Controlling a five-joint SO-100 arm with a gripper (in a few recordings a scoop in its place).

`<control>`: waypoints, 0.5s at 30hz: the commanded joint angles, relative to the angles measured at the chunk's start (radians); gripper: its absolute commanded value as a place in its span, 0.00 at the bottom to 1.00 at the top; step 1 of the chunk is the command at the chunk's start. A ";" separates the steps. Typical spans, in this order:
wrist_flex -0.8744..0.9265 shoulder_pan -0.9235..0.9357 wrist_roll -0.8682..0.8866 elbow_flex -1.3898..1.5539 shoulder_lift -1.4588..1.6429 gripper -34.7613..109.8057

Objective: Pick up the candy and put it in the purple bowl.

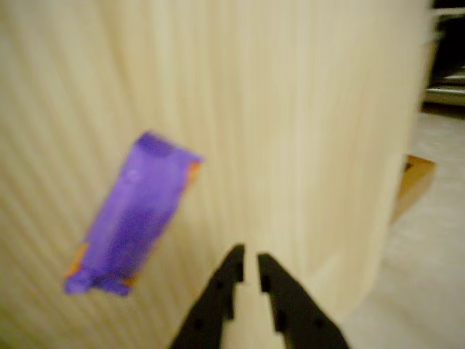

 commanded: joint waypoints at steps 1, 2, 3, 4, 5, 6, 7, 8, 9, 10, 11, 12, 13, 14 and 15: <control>0.012 -0.034 0.058 -0.198 0.035 0.24; 0.028 -0.041 0.061 -0.236 0.035 0.24; 0.044 -0.051 0.060 -0.272 0.035 0.24; 0.052 -0.057 0.060 -0.305 0.035 0.24; 0.055 -0.063 0.058 -0.334 0.035 0.24; 0.057 -0.069 0.058 -0.357 0.035 0.24; 0.055 -0.075 0.061 -0.379 0.035 0.24; 0.052 -0.081 0.063 -0.397 0.035 0.24; 0.051 -0.087 0.064 -0.414 0.035 0.24; 0.051 -0.091 0.069 -0.431 0.035 0.24; 0.051 -0.092 0.077 -0.448 0.032 0.24; 0.052 -0.094 0.084 -0.466 0.029 0.24; 0.057 -0.098 0.091 -0.486 0.025 0.24; 0.061 -0.101 0.101 -0.505 0.020 0.24; 0.063 -0.104 0.120 -0.525 0.012 0.24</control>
